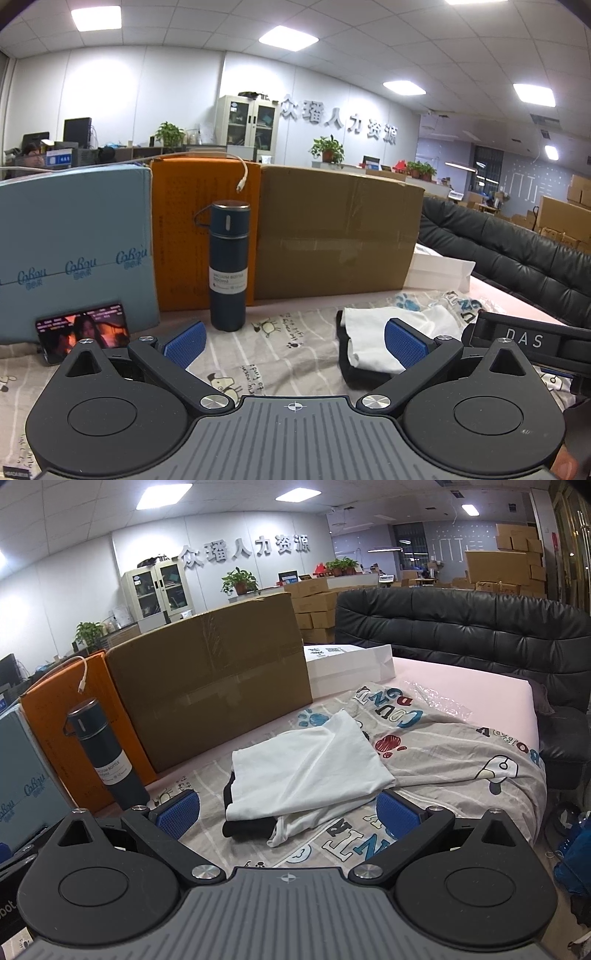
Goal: Fold clothes
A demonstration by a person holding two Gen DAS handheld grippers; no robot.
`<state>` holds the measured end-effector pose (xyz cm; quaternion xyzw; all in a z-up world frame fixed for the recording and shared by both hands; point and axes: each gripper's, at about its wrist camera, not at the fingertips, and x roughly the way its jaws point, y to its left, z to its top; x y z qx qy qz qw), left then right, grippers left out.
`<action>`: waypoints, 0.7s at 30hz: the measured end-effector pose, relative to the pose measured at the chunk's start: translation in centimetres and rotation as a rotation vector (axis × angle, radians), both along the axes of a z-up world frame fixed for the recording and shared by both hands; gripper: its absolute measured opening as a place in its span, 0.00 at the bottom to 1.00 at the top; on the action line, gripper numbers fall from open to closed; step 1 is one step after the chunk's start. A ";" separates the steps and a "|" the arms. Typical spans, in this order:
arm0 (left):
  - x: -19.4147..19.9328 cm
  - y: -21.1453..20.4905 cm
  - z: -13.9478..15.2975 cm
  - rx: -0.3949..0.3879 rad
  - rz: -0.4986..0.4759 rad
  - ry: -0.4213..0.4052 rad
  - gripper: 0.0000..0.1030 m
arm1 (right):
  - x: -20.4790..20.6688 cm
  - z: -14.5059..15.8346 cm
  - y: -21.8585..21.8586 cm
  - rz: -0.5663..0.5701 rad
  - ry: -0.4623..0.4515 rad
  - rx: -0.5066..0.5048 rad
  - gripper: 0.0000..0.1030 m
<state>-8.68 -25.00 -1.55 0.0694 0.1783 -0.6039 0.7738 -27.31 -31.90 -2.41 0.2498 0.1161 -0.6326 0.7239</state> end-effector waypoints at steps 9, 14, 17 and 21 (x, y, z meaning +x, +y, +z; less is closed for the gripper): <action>0.9 -1.7 -0.6 0.011 -0.010 0.026 1.00 | 0.6 -0.1 -1.1 -0.057 -0.021 -0.020 1.00; 1.4 -2.9 -1.7 0.040 -0.036 0.041 1.00 | 1.7 -0.9 -2.3 -0.058 0.010 0.015 1.00; 2.1 -3.6 -2.4 0.051 -0.046 0.067 1.00 | 2.4 -1.6 -3.2 -0.063 0.031 0.036 1.00; 3.0 -4.3 -3.2 0.066 -0.050 0.094 1.00 | 3.4 -2.4 -4.2 -0.059 0.056 0.064 1.00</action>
